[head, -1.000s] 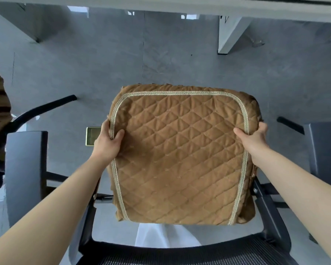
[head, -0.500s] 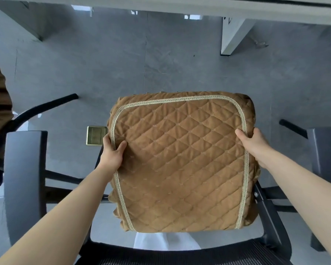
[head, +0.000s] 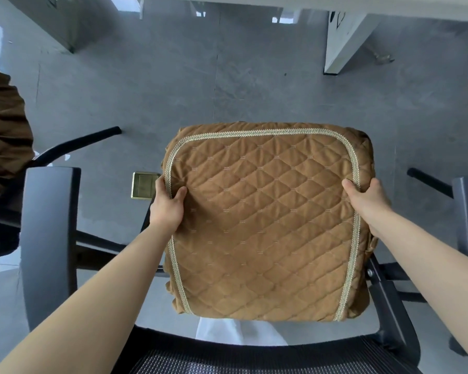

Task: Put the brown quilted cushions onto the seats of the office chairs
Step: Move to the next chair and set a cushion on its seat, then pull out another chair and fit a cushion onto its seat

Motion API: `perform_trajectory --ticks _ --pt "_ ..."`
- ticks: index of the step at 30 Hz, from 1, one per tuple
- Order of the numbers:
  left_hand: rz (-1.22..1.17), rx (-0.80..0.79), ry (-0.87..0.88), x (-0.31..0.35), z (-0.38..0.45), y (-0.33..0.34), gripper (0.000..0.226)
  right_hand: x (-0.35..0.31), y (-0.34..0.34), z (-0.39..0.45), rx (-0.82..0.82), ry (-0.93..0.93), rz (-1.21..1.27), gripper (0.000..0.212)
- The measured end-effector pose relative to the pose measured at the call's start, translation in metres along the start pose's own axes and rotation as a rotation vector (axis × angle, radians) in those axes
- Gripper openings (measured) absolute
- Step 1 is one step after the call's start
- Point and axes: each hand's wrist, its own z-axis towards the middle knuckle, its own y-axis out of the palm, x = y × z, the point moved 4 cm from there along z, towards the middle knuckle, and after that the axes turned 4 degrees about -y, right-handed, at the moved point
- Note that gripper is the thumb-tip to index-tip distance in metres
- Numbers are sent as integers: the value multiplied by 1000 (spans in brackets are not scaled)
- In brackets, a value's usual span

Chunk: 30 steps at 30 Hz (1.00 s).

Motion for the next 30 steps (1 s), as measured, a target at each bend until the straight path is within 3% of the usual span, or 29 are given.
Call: perform_trajectory --ticks 8,13,18,20,24,30 --pt "100 38 64 31 -13 -8 58 -18 -13 -15 -34 -34 -268 72" --pt "171 -79 -123 23 -55 -22 71 -41 -27 -69 -99 -220 -299 70" --pt "88 -302 -100 3 -145 -40 82 -55 -41 -155 -218 -319 -231 69" --pt "119 -345 -75 -9 -180 -59 77 -66 -47 -200 -257 -370 -203 69" --pt "261 -236 150 -12 -245 -106 53 -96 -49 -281 -244 -478 -199 63" --pt "20 -88 251 -32 -308 -199 31 -124 -11 -417 -331 -719 -303 54"
